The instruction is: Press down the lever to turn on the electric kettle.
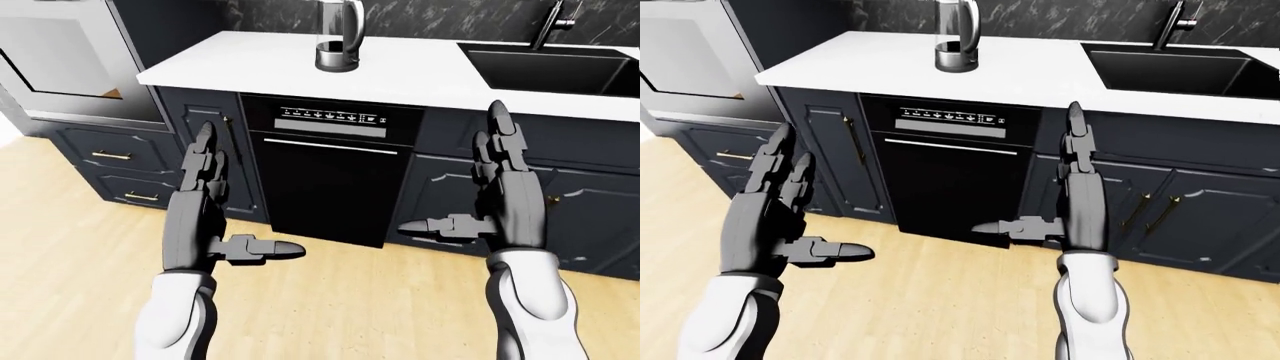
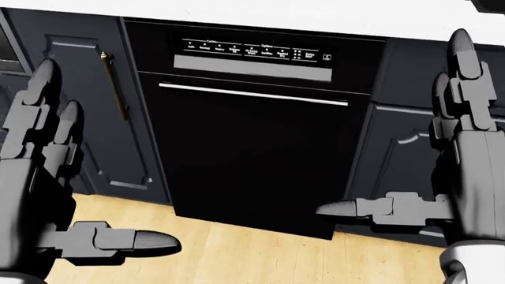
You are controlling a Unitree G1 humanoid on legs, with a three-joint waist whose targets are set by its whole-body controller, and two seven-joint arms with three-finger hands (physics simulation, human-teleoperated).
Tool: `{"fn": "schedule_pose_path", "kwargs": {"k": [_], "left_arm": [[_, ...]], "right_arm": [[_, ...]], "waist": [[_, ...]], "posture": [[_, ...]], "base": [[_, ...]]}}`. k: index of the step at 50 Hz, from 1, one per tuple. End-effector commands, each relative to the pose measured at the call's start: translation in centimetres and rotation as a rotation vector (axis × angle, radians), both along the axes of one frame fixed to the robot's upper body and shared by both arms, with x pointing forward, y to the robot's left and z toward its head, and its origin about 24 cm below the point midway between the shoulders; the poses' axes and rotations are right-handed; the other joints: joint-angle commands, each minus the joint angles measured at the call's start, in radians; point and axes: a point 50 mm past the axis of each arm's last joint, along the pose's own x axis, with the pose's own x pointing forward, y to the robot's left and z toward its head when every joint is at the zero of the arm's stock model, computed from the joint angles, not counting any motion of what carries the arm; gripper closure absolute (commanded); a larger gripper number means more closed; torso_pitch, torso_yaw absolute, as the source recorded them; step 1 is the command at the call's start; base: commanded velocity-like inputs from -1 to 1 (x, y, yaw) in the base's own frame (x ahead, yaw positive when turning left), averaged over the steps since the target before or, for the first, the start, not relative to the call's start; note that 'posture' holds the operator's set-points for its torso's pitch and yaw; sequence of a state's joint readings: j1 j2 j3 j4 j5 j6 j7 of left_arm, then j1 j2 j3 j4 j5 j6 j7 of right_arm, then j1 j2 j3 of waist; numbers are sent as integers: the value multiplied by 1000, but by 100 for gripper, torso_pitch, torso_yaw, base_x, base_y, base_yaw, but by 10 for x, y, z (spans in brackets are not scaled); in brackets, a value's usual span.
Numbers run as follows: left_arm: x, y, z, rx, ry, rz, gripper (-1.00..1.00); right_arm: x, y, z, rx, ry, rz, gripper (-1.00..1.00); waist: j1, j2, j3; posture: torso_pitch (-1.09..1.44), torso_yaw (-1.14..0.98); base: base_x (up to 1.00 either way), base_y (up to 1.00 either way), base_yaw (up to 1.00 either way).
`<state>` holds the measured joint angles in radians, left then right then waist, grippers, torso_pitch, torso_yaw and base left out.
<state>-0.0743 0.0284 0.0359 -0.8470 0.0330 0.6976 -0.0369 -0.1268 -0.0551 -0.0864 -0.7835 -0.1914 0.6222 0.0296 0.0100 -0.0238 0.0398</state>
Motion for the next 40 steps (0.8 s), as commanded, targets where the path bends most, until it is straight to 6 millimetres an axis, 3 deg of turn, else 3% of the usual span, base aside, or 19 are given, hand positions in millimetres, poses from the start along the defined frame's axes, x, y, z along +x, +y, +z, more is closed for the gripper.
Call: {"fn": "schedule_pose_path", "kwargs": {"k": [1, 3, 5, 6, 7, 8, 12, 17, 18, 19, 21, 25, 26, 29, 34, 36, 38, 39, 40], "left_arm": [[-5, 1, 14, 7, -91, 8, -100], [-5, 0, 13, 7, -91, 7, -100], [-5, 0, 14, 7, -91, 7, -100], [-5, 0, 13, 7, -90, 7, -100], [-5, 0, 13, 8, -90, 7, -100], [-5, 0, 14, 8, -90, 6, -100], [-5, 0, 13, 8, -90, 5, -100], [-8, -2, 14, 9, -91, 3, -100], [-9, -2, 14, 9, -91, 2, -100], [-8, -2, 15, 10, -91, 1, -100], [-6, -2, 14, 9, -91, 0, -100], [-5, -2, 14, 10, -90, -2, -100], [-5, -1, 14, 10, -90, -3, -100], [-4, -2, 14, 11, -90, -5, -100], [-3, -1, 13, 12, -90, -6, -100], [-3, -1, 13, 12, -90, -6, -100], [-3, -1, 13, 12, -90, -5, -100], [-3, -1, 13, 13, -90, -6, -100], [-3, -1, 13, 13, -90, -6, -100]], "right_arm": [[-4, 4, 13, -8, -86, 25, -100], [-4, 4, 13, -8, -84, 24, -100], [-4, 4, 13, -7, -89, 16, -100], [-4, 3, 12, -8, -84, 14, -100], [-4, 4, 12, -5, -84, 18, -100], [-4, 4, 14, -10, -89, 18, -100], [-5, 3, 13, 3, -85, 14, -100], [-6, 2, 14, -2, -96, 10, -100], [-6, 2, 15, -4, -99, 8, -100], [-6, 2, 15, -6, -101, 9, -100], [-6, 2, 15, -9, -102, 8, -100], [-6, 3, 15, -10, -104, 5, -100], [-6, 2, 15, -10, -104, 5, -100], [-5, 2, 15, -10, -105, 2, -100], [-7, 2, 16, -9, -107, 2, -100], [-7, 2, 16, -10, -108, 2, -100], [-8, 2, 17, -11, -109, 3, -100], [-8, 2, 17, -12, -109, 3, -100], [-8, 2, 16, -13, -108, 2, -100]], "waist": [[2, -1, -9], [-1, 21, -9], [-17, 59, -9], [-24, 82, -25], [-23, 88, -18], [-20, 54, -14], [-17, 12, -27], [-5, 11, -35], [-6, 18, -49], [-5, 19, -29], [-5, 16, -12], [-8, -20, 2], [-13, 0, 1], [-9, -9, -1], [-9, 29, 8], [-14, 62, 6], [-13, 129, -17], [0, 84, 3], [-9, 97, 6]], "posture": [[0, 0], [0, 0], [0, 0], [0, 0], [0, 0], [0, 0], [0, 0], [0, 0], [0, 0], [0, 0], [0, 0], [0, 0], [0, 0], [0, 0], [0, 0], [0, 0], [0, 0], [0, 0], [0, 0]], "base": [[0, 0, 35], [0, 0, 35], [0, 0, 9], [0, 0, 0], [0, 0, 0], [0, 0, 0], [0, 0, 0], [1, 0, 0], [8, 0, 0], [9, 0, 0], [17, 0, 0], [20, 0, 0], [23, 0, 0], [25, 0, 0], [28, 0, 0], [30, 0, 0], [32, 0, 0], [33, 0, 0], [32, 0, 0]]}}
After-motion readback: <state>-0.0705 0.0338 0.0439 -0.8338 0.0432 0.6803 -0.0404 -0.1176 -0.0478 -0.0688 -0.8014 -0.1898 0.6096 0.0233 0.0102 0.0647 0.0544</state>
